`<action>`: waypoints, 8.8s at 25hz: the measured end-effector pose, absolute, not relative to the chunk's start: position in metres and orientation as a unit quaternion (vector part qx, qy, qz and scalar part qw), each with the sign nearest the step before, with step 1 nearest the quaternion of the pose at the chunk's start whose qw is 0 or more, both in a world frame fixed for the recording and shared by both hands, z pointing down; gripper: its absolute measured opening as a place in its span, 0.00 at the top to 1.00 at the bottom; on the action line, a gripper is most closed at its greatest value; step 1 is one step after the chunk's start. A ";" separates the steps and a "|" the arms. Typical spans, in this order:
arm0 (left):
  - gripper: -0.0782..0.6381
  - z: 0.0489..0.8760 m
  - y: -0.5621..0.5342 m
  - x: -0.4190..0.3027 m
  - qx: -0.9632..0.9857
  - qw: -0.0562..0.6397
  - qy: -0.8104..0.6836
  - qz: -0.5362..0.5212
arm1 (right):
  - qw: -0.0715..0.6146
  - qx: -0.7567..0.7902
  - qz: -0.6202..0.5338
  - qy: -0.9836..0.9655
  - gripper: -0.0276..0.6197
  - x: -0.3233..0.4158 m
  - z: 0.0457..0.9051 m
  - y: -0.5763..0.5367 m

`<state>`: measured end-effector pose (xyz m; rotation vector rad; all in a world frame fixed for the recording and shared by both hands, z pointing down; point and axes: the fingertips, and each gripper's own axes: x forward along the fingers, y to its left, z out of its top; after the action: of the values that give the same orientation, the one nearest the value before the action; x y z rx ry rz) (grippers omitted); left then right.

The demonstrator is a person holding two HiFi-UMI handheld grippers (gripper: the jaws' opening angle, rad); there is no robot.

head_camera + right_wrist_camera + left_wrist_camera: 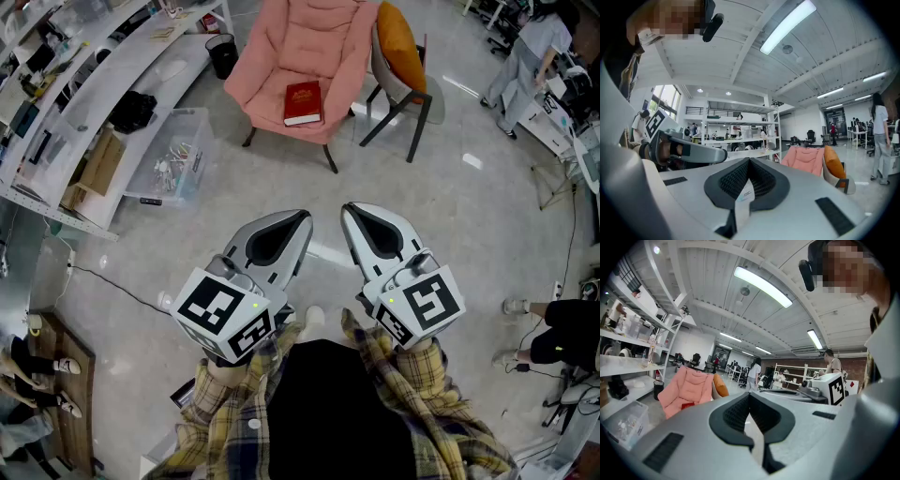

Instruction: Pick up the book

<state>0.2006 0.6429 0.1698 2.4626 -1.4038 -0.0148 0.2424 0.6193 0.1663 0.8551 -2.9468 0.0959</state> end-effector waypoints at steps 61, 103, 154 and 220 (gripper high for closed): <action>0.89 0.225 0.433 0.011 0.870 0.205 -0.448 0.018 | 0.079 0.357 0.086 -0.927 0.93 0.084 0.226 0.408; 0.89 0.210 0.086 -0.026 0.867 0.187 -0.462 0.014 | 0.076 0.329 0.079 -0.938 0.93 0.041 0.221 0.075; 0.75 0.447 -0.075 -0.077 0.821 0.426 -0.369 0.091 | 0.151 0.384 0.224 -0.883 0.93 0.011 0.395 -0.082; 0.42 0.833 -0.018 -0.013 0.615 0.779 -0.115 0.043 | 0.222 0.307 0.391 -0.839 0.93 -0.006 0.601 -0.036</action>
<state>-0.0132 -0.0184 0.8330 1.3285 -0.2477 0.0921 -0.0061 -0.0364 0.6005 0.8479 -2.3184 1.0799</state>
